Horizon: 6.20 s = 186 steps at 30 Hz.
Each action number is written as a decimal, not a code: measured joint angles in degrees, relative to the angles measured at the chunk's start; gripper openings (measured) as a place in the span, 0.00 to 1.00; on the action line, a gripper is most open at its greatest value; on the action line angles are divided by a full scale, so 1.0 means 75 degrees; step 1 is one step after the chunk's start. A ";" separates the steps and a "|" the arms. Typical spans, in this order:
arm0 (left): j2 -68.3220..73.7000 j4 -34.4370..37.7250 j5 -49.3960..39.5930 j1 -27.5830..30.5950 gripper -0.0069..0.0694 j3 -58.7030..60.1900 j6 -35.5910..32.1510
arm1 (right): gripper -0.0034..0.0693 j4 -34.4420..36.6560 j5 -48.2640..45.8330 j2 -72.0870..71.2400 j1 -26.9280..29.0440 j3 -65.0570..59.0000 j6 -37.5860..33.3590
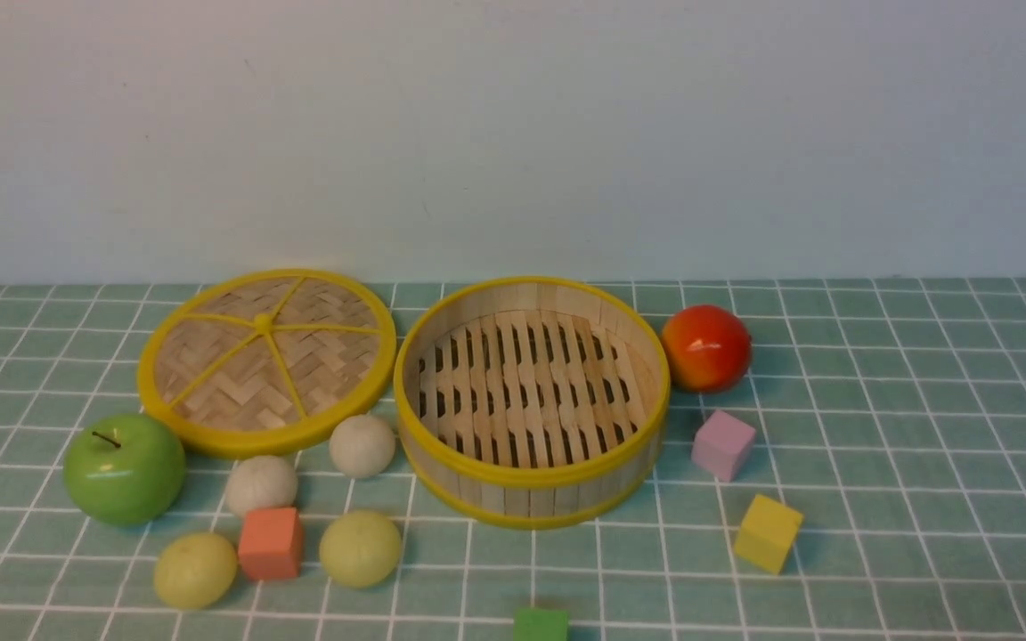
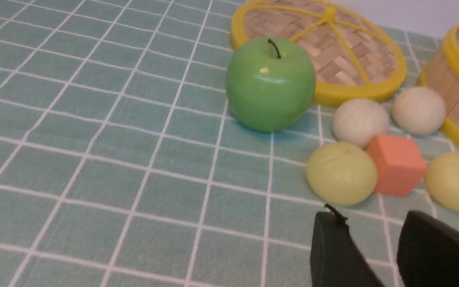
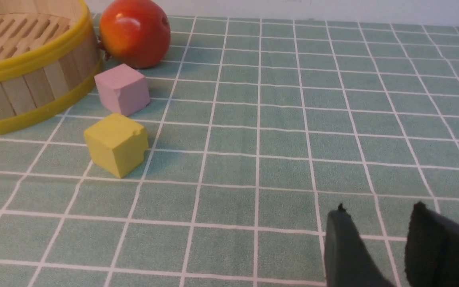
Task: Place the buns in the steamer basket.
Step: Use the left arm to grab a steamed stuffed bun, then use the left arm to put the steamed stuffed bun into the steamer, then use the left arm to grab a steamed stuffed bun
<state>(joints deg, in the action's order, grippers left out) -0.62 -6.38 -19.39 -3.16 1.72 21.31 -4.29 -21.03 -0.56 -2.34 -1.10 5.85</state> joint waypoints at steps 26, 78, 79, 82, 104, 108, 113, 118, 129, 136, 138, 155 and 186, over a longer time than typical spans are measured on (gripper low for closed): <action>0.1787 0.0789 0.1525 0.0000 0.40 -0.3650 0.0686 | 0.38 0.0000 0.0000 0.0000 0.0000 0.0000 0.0000; 1.1952 -0.0476 -0.3890 -0.1902 0.40 -0.7844 0.0746 | 0.38 -0.0007 0.0000 0.0000 0.0000 0.0000 0.0000; 1.1984 -0.0476 -0.3879 -0.1902 0.40 -0.7851 0.0746 | 0.38 -0.0007 0.0000 0.0000 0.0000 0.0000 0.0000; 1.2449 -0.0491 -0.3630 -0.1811 0.40 -0.7850 0.0818 | 0.38 -0.0007 0.0000 0.0000 0.0000 0.0000 0.0000; 1.2921 0.0220 -0.3114 -0.1066 0.40 -0.8002 0.0449 | 0.38 -0.0007 0.0000 0.0000 0.0000 0.0000 0.0000; 1.3182 0.0225 -0.3119 -0.1066 0.40 -0.8002 0.0441 | 0.38 -0.0007 0.0000 0.0000 0.0000 0.0000 0.0000; 1.3505 0.0200 -0.2933 -0.1066 0.40 -0.8017 0.0441 | 0.38 -0.0007 0.0000 0.0000 0.0000 0.0000 0.0000; 1.3543 0.0194 -0.2839 -0.1066 0.40 -0.8034 0.0441 | 0.38 -0.0007 0.0000 0.0000 0.0000 0.0000 0.0000; 1.3600 0.0376 -0.2995 -0.1066 0.08 -0.8095 0.0243 | 0.38 -0.0007 0.0000 0.0000 0.0000 0.0000 0.0000; 1.3144 0.0438 -0.4017 -0.1066 0.07 -0.8782 0.0226 | 0.38 -0.0007 0.0000 0.0000 0.0000 0.0000 0.0000; 1.2849 0.0654 -0.4252 -0.1066 0.07 -0.9211 0.0103 | 0.38 -0.0007 0.0000 0.0000 0.0000 0.0000 0.0000; 1.4579 0.2273 -0.3696 -0.3056 0.08 -1.2373 -0.1198 | 0.38 -0.0007 0.0000 0.0000 0.0000 0.0000 0.0000; 1.2504 0.0663 -0.4771 -0.3202 0.62 -1.0939 -0.0460 | 0.38 0.0000 0.0000 0.0000 0.0000 0.0000 0.0000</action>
<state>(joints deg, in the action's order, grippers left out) 93.16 -1.41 -55.18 -27.17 -80.32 17.86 -4.29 -21.03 -0.56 -2.34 -1.10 5.85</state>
